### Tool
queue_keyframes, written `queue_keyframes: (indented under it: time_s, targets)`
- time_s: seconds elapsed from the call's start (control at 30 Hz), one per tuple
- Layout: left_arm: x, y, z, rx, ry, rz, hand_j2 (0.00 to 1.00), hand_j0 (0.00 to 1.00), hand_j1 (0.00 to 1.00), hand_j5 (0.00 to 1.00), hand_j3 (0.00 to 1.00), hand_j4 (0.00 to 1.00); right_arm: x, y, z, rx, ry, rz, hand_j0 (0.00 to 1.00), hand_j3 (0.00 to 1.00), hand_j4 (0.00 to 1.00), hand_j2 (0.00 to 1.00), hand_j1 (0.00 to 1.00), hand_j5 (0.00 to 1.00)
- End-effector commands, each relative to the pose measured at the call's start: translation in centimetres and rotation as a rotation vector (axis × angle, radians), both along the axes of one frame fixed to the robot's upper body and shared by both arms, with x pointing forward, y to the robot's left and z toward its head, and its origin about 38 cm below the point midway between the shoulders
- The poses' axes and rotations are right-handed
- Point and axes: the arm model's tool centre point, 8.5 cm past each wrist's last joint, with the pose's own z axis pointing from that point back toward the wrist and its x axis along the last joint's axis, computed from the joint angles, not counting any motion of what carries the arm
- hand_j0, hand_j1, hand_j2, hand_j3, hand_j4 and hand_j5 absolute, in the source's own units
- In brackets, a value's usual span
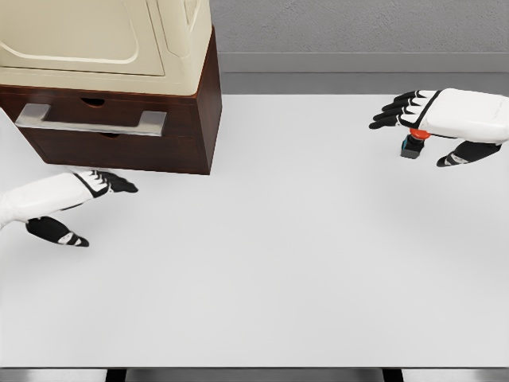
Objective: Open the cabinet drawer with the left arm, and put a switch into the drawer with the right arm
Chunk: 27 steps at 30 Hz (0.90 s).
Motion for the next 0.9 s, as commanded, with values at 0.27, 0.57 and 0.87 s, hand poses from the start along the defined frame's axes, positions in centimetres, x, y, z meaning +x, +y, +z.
queue_keyframes:
  time_s: [0.27,0.57,0.87]
  targets:
    - [-2.1,-6.4,0.7,-0.061,-0.002,-0.2,1.0,1.0,1.0,1.0,1.0,1.0,3.8,-4.1,-0.8,0.049,0.023,-0.171,1.0,1.0,1.0,1.0,1.0,1.0]
    - [-0.2,-6.4,5.2,-0.129,-0.056,-0.194,1.0,1.0,1.0,1.0,1.0,1.0,6.0,-4.2,-4.1,-0.095,0.034,-0.232,1.0,1.0,1.0,1.0,1.0,1.0]
    - [0.8,-1.2,10.7,-0.01,-0.122,-0.089,1.0,1.0,1.0,1.0,1.0,1.0,10.3,-2.8,-6.1,-0.05,0.11,-0.281,1.0,1.0,1.0,1.0,1.0,1.0]
